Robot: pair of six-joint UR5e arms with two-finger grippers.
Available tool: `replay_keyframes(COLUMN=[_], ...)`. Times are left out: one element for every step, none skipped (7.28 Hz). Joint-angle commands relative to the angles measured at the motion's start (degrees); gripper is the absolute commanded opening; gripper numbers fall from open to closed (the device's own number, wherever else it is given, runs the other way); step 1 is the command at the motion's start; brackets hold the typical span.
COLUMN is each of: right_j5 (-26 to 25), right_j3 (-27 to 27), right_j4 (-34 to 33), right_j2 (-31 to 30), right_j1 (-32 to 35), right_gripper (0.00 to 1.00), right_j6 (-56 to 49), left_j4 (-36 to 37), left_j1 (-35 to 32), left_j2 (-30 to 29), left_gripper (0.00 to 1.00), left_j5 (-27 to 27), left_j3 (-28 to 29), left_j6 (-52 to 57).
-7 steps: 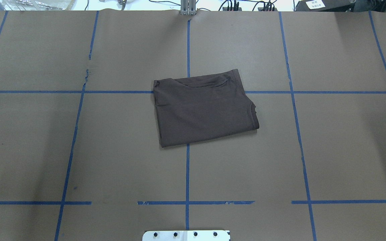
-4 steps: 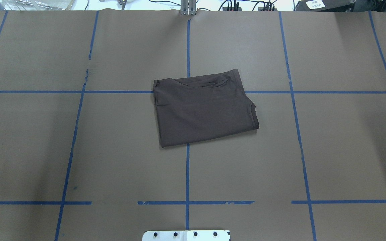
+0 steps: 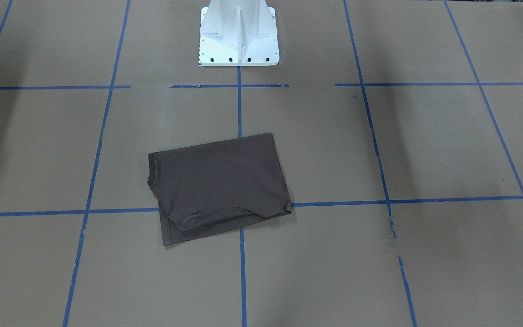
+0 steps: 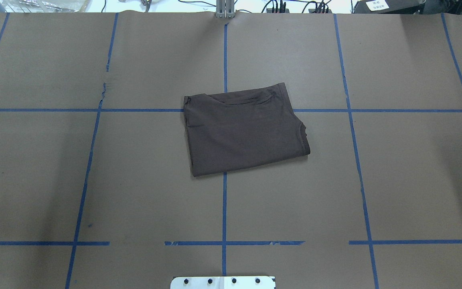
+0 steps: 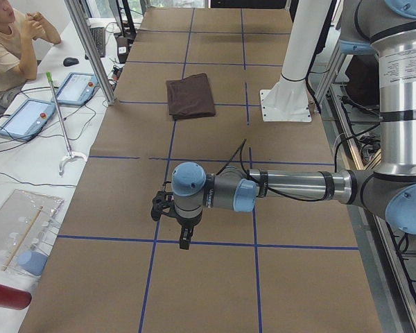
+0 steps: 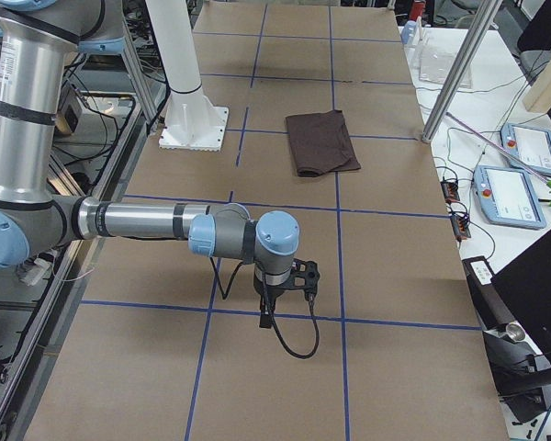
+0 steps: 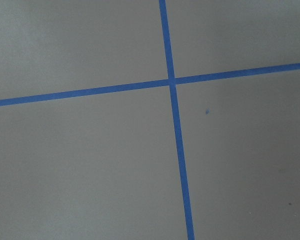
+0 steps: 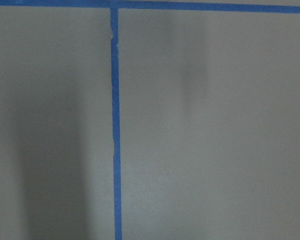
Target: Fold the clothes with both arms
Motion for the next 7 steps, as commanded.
replay_keyframes(right_j5=[0.8, 0.8, 0.8, 0.8, 0.8, 0.9, 0.9], right_j3=[0.3, 0.3, 0.3, 0.2, 0.4, 0.5, 0.5], right_j4=[1.4, 1.4, 1.4, 1.5, 1.6, 1.6, 1.6], right_j2=[-0.7, -0.8, -0.8, -0.7, -0.6, -0.6, -0.6], right_j1=[0.0, 0.0, 0.0, 0.0, 0.0, 0.0, 0.0], right_gripper=[1.0, 1.0, 1.0, 1.0, 1.0, 1.0, 1.0], right_j6=[0.1, 0.1, 0.1, 0.0, 0.0, -0.1, -0.1], left_j4=[0.3, 0.9, 1.5, 1.4, 1.3, 1.2, 1.2], left_j1=[0.0, 0.0, 0.0, 0.0, 0.0, 0.0, 0.0], left_j2=[0.2, 0.1, 0.2, 0.1, 0.1, 0.1, 0.1], left_gripper=[1.0, 1.0, 1.0, 1.0, 1.0, 1.0, 1.0], left_j5=[-0.1, -0.1, -0.1, -0.1, 0.0, 0.1, 0.0], left_j3=[0.3, 0.4, 0.2, -0.1, -0.1, 0.0, 0.2], left_j6=[-0.1, -0.1, -0.1, -0.1, 0.0, 0.0, 0.0])
